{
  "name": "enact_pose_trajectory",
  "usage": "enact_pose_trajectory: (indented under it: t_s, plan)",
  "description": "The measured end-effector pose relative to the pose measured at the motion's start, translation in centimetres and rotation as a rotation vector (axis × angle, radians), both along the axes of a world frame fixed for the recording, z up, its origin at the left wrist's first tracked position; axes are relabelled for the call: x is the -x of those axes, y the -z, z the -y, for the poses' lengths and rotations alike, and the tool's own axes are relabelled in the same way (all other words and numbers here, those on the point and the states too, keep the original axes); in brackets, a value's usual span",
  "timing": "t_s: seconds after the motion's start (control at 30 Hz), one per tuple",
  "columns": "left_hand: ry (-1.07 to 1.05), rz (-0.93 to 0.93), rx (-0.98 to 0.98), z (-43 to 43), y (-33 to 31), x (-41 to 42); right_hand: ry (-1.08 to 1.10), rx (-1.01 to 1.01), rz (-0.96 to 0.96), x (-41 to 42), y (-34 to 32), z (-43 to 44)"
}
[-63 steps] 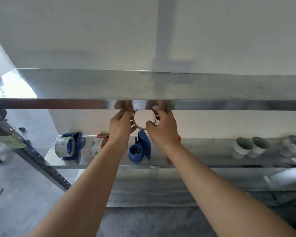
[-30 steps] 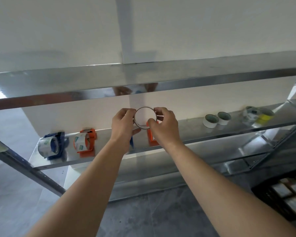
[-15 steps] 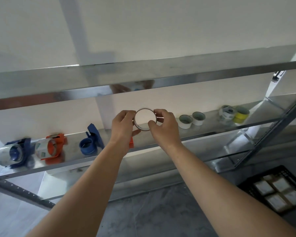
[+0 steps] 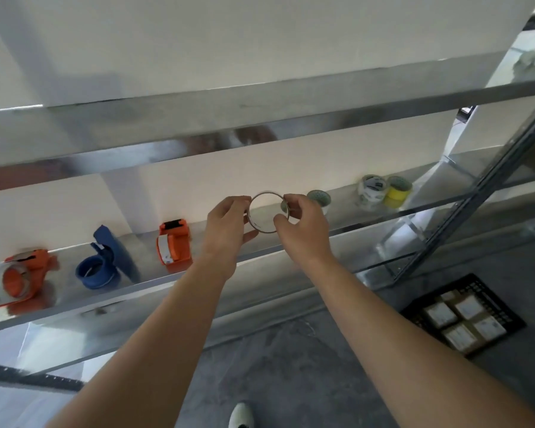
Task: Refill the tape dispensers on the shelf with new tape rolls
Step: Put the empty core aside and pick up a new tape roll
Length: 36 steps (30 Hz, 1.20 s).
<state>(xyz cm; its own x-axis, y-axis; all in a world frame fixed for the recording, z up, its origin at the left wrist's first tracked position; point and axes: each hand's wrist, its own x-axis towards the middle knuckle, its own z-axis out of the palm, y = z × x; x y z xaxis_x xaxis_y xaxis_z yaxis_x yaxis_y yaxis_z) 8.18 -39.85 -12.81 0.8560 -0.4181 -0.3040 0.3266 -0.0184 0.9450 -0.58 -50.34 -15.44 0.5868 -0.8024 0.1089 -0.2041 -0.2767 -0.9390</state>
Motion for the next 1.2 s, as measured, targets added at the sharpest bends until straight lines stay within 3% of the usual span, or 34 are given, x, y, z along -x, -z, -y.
enact_pose_trajectory:
  t_s: [0.37, 0.8, 1.2]
  plan:
    - [0.140, -0.099, -0.002, 9.2, 3.1, -2.4, 0.128, 0.033, -0.141, -1.0, 2.4, 7.7]
    - [0.276, -0.085, -0.095, 20.2, 6.6, -5.1, 0.288, 0.010, -0.273, -2.1, 4.9, 16.2]
    - [0.229, -0.038, -0.242, 28.9, 8.2, -4.0, 0.185, -0.051, -0.277, -1.1, 6.8, 26.1]
